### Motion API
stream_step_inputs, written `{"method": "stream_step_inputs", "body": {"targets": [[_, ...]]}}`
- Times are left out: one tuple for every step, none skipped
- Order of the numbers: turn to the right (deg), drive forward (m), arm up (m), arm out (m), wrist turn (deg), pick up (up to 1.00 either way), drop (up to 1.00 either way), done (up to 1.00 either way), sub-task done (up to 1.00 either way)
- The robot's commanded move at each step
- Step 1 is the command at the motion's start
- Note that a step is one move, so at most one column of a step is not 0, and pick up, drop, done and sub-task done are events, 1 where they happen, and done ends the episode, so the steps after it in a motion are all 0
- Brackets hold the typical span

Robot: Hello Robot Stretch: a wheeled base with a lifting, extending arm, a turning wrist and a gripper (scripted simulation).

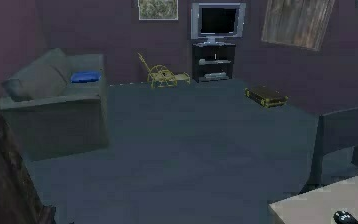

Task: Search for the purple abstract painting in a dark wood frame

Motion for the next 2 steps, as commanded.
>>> {"method": "stream_step_inputs", "body": {"targets": [[0.0,0.65,0.0,0.0,0.0,0.0,0.0,0.0,0.0],[36.0,0.0,0.0,0.0,0.0,0.0,0.0,0.0,0.0]]}}
